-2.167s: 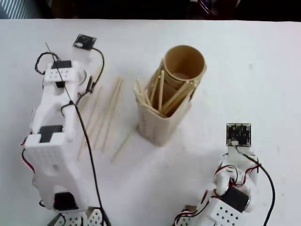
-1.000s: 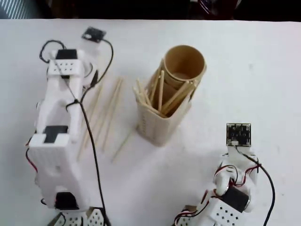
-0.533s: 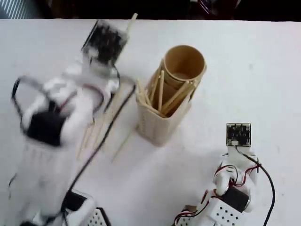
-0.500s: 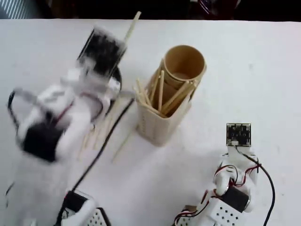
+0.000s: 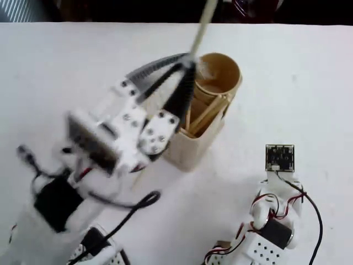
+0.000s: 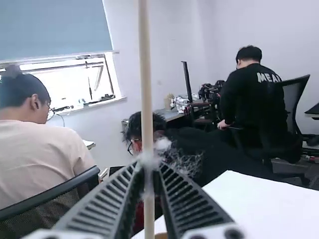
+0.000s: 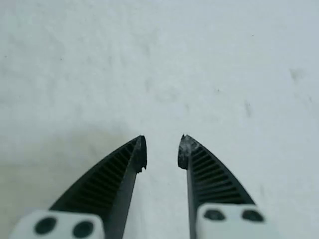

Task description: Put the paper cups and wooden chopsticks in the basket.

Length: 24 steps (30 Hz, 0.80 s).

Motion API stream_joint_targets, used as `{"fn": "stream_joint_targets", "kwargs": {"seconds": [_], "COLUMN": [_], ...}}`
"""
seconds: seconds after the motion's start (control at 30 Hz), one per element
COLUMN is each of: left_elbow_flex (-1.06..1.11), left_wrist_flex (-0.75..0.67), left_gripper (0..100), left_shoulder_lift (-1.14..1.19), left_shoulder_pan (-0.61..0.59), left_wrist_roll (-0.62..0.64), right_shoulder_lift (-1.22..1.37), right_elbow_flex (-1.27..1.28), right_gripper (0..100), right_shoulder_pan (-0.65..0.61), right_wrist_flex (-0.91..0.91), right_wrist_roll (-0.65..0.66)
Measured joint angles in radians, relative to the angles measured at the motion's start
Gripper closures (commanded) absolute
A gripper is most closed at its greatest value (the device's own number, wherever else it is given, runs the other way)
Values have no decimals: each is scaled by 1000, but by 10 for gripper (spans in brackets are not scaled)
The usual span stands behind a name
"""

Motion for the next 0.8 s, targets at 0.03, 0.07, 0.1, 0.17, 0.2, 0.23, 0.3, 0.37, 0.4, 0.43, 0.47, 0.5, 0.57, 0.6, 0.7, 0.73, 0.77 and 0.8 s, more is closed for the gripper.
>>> {"fn": "stream_joint_targets", "kwargs": {"seconds": [0.03,0.07,0.1,0.17,0.2,0.23,0.3,0.37,0.4,0.43,0.47,0.5,0.57,0.6,0.7,0.73,0.77,0.8], "left_elbow_flex": [2,3,3,2,2,5,5,5,5,5,5,5,5,5,5,5,5,5], "left_wrist_flex": [-9,-14,-18,-35,-41,-44,-44,-46,-46,-46,-46,-46,-46,-46,-46,-46,-46,-46], "left_gripper": [976,976,976,976,976,976,972,947,940,941,941,941,940,940,940,939,938,937], "left_shoulder_lift": [31,57,78,112,127,141,158,160,160,160,161,164,166,166,166,166,166,166], "left_shoulder_pan": [3,3,5,3,3,3,3,3,3,3,3,3,3,3,3,3,3,3], "left_wrist_roll": [0,0,0,0,0,0,0,0,0,0,0,0,0,0,0,0,0,0], "right_shoulder_lift": [0,0,0,0,0,0,0,0,0,0,0,0,0,0,0,0,0,0], "right_elbow_flex": [0,0,0,0,0,0,0,0,0,0,0,0,0,0,0,0,0,0], "right_gripper": [885,885,885,885,885,885,885,885,885,885,885,885,885,885,885,885,885,885], "right_shoulder_pan": [0,0,0,0,0,0,0,0,0,0,0,0,0,0,0,0,0,0], "right_wrist_flex": [0,0,0,0,0,0,0,0,0,0,0,0,0,0,0,0,0,0], "right_wrist_roll": [0,0,0,0,0,0,0,0,0,0,0,0,0,0,0,0,0,0]}}
